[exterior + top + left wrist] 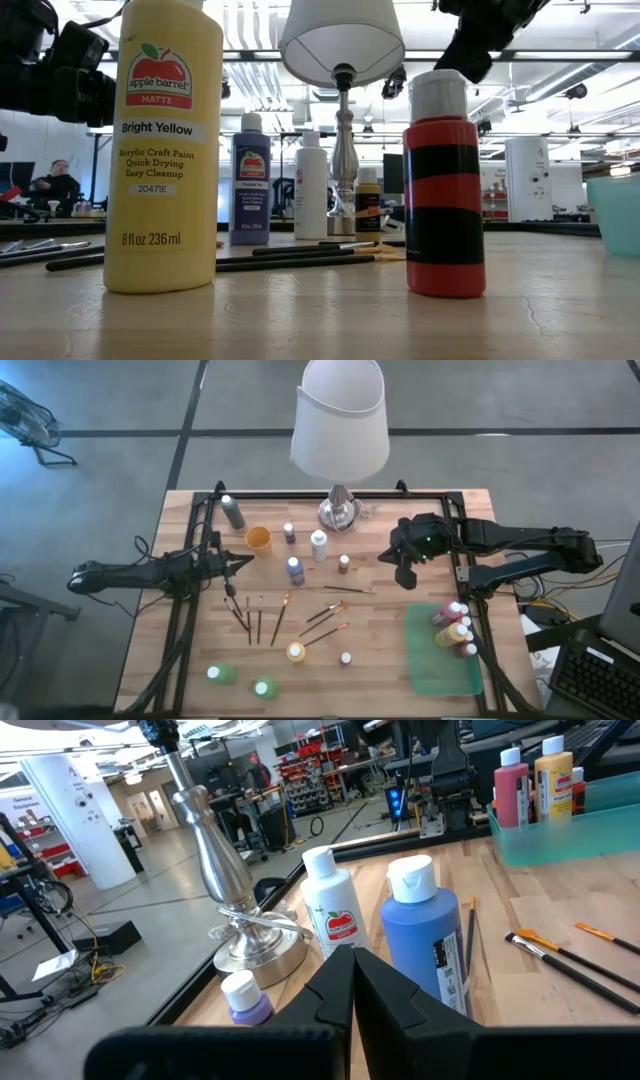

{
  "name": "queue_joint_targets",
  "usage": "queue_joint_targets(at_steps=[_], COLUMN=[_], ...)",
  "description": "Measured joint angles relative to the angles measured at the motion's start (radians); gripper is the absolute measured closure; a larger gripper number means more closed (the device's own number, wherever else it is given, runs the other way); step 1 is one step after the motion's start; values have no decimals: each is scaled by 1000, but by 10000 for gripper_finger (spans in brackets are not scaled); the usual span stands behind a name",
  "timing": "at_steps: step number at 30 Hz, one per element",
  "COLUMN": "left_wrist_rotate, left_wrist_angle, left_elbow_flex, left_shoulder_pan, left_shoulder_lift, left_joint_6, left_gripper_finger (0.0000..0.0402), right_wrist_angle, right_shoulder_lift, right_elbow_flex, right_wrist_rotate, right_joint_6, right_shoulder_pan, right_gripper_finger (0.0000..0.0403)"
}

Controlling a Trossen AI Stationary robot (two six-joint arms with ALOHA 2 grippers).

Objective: Pick & Place Paint Supplies
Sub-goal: Put the gold paint brush into the yellow cup

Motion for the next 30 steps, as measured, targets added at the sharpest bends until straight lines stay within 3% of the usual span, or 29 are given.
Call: queue_joint_targets(at_steps=[5,19,30], left_wrist_rotate=[0,0,0], left_wrist_angle=[0,0,0], left_elbow_flex=[0,0,0], left_shoulder_pan=[1,0,0], left_shoulder_lift=[0,0,0], left_joint_6=[0,0,0], left_gripper_finger=[389,389,389], right_wrist_angle=[-86,-102,-96], right_shoulder_lift=[16,221,394], right_elbow_flex=[0,-2,-30], right_wrist_rotate=[60,53,62], right_joint_6=[71,99,148], right_shoulder_pan=[23,111,165], right_gripper_finger=[382,271,233])
